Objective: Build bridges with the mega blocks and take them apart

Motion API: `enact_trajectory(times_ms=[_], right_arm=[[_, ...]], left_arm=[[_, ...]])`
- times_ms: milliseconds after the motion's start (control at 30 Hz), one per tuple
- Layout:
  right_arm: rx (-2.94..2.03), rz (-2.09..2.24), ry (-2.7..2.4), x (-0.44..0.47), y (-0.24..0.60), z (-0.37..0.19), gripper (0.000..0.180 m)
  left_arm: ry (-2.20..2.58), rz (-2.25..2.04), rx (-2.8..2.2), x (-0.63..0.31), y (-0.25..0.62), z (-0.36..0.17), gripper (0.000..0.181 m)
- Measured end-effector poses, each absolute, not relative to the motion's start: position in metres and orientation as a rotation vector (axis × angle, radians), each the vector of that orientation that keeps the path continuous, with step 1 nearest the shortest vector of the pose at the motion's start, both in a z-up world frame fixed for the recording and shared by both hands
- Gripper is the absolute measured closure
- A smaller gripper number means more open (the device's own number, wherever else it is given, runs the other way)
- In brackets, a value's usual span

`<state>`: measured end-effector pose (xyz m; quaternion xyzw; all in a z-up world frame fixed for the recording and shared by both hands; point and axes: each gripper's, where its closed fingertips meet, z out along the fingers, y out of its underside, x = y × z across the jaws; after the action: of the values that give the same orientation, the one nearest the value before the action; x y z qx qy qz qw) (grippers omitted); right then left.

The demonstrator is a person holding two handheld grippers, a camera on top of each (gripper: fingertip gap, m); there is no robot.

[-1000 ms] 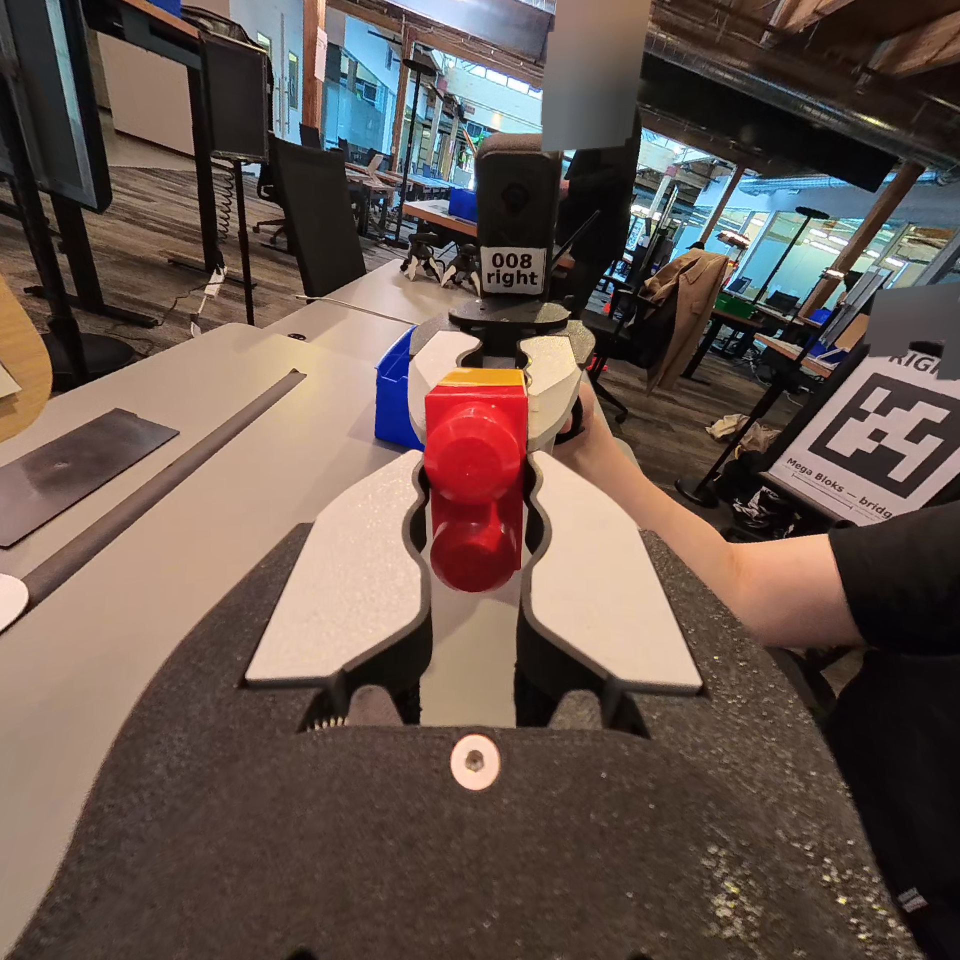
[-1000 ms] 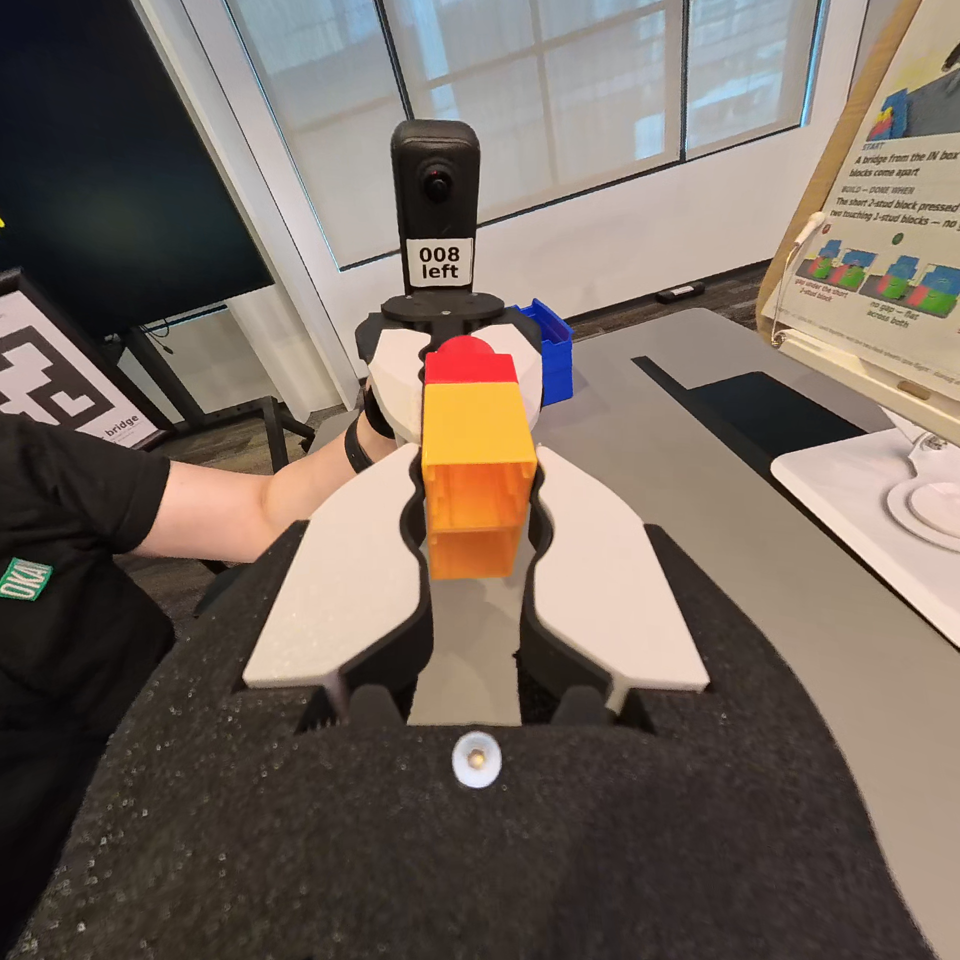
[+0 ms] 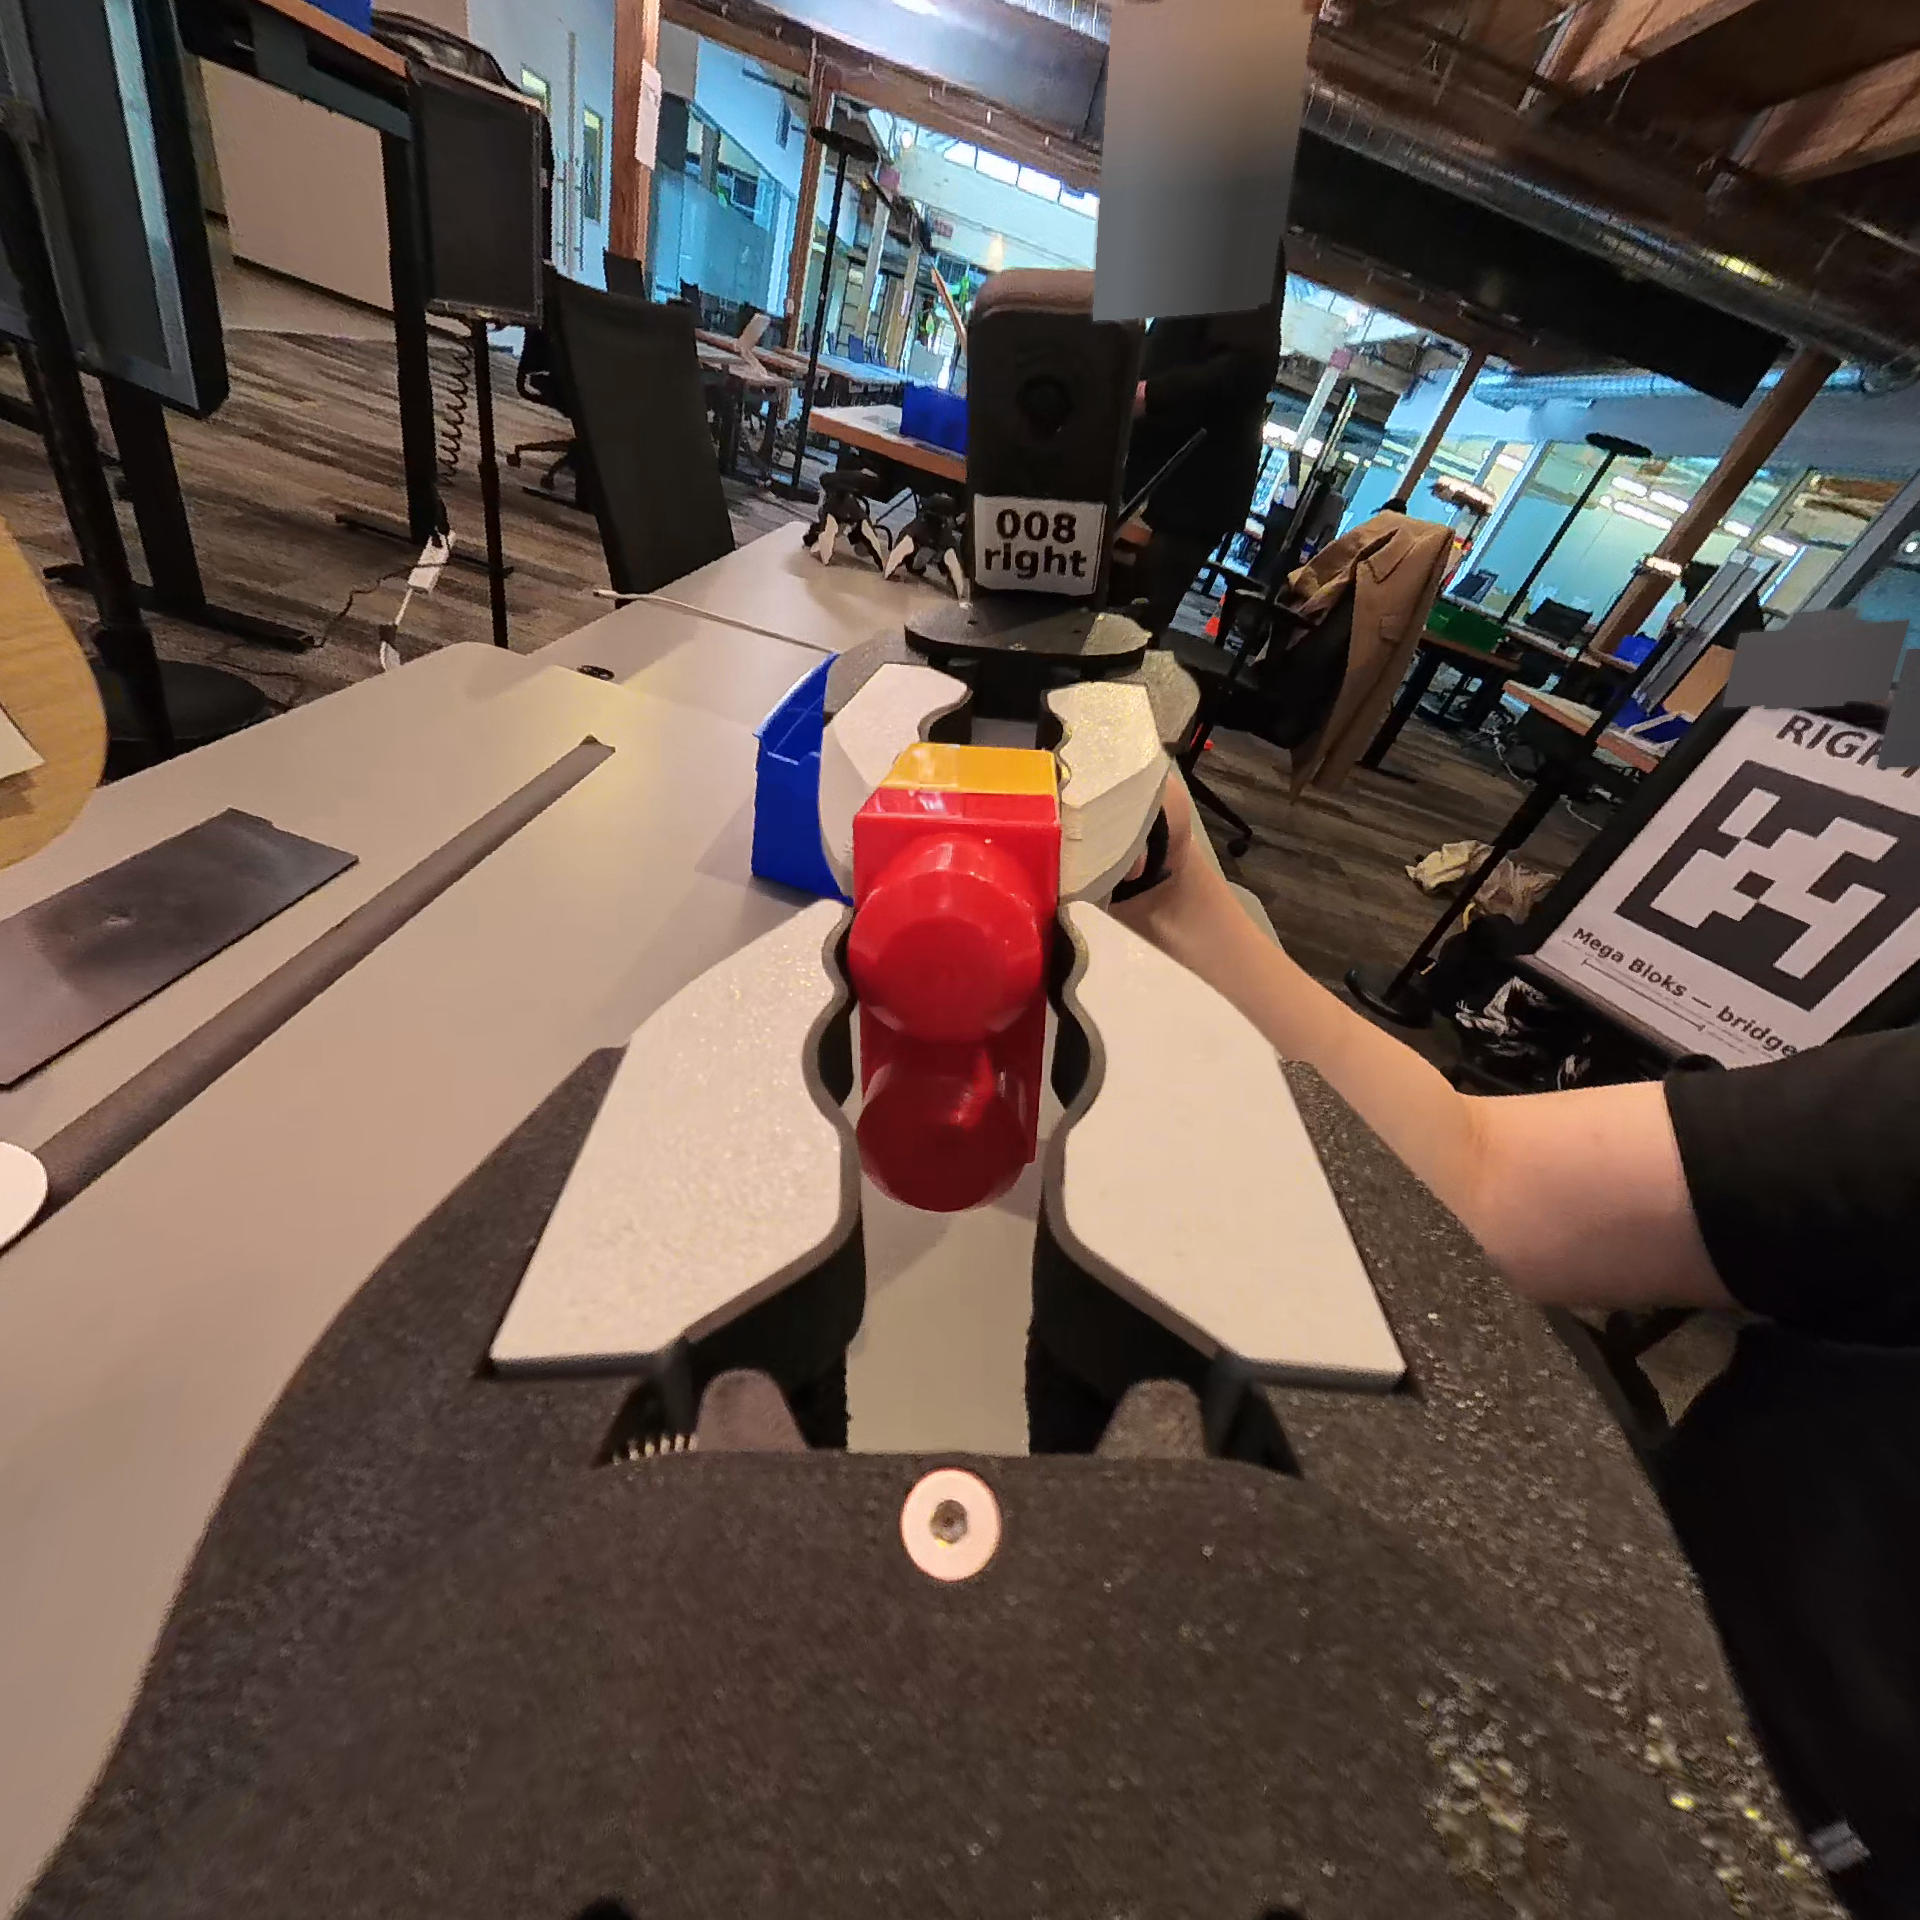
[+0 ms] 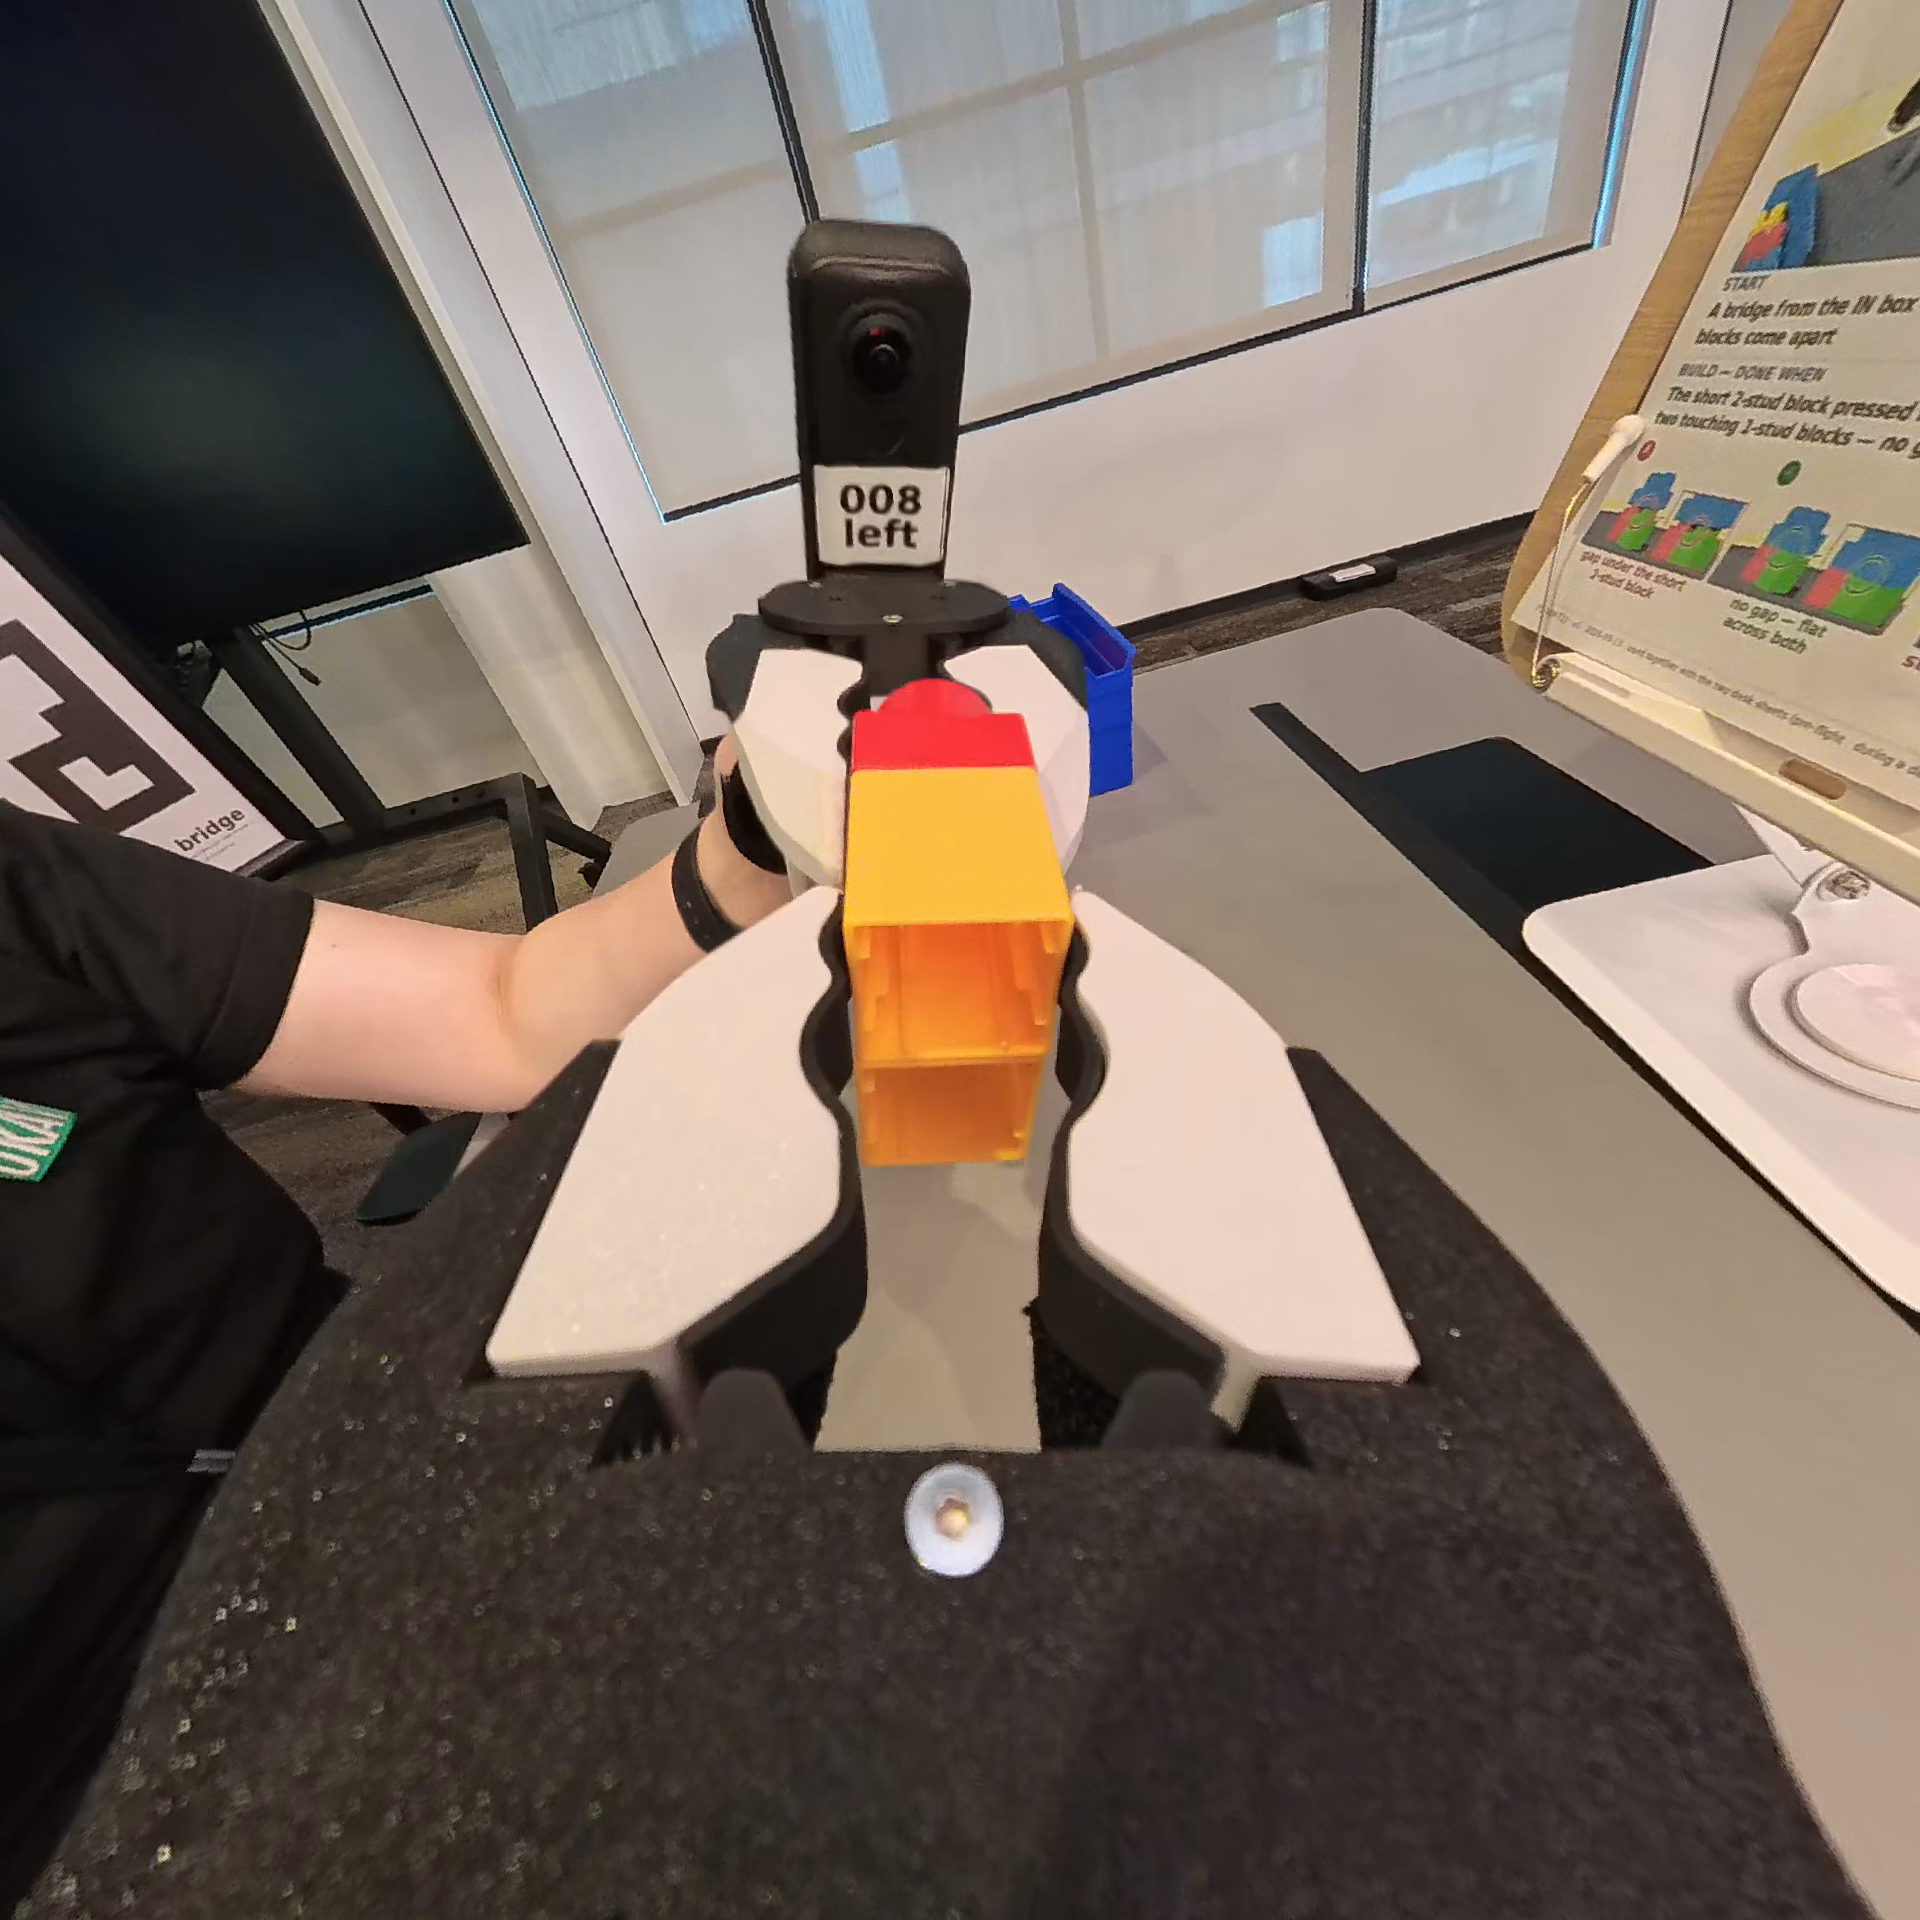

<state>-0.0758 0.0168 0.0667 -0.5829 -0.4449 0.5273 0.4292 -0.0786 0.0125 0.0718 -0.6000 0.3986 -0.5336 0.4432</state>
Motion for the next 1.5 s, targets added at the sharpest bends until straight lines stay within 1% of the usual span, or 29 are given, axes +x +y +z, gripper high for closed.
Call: enact_trajectory(times_ms=[1067,1133,1200,1300,1500], right_arm=[[-1.410,1.314,-1.079,-0.076,0.016,0.078,0.144],[-1.405,1.305,-1.010,-0.062,0.024,0.083,0.144],[-1.368,1.358,-0.917,-0.031,0.030,0.091,0.144],[-1.327,1.359,-0.857,-0.002,0.032,0.096,0.144],[-1.412,1.256,-0.837,0.009,0.037,0.093,0.144]], left_arm=[[0.877,-1.360,-1.390,-0.081,0.014,0.092,0.147],[0.757,-1.390,-1.340,-0.101,0.024,0.106,0.147],[0.655,-1.480,-1.262,-0.141,0.031,0.128,0.147],[0.627,-1.420,-1.212,-0.179,0.033,0.143,0.147],[0.749,-1.377,-1.271,-0.167,0.024,0.135,0.147]])
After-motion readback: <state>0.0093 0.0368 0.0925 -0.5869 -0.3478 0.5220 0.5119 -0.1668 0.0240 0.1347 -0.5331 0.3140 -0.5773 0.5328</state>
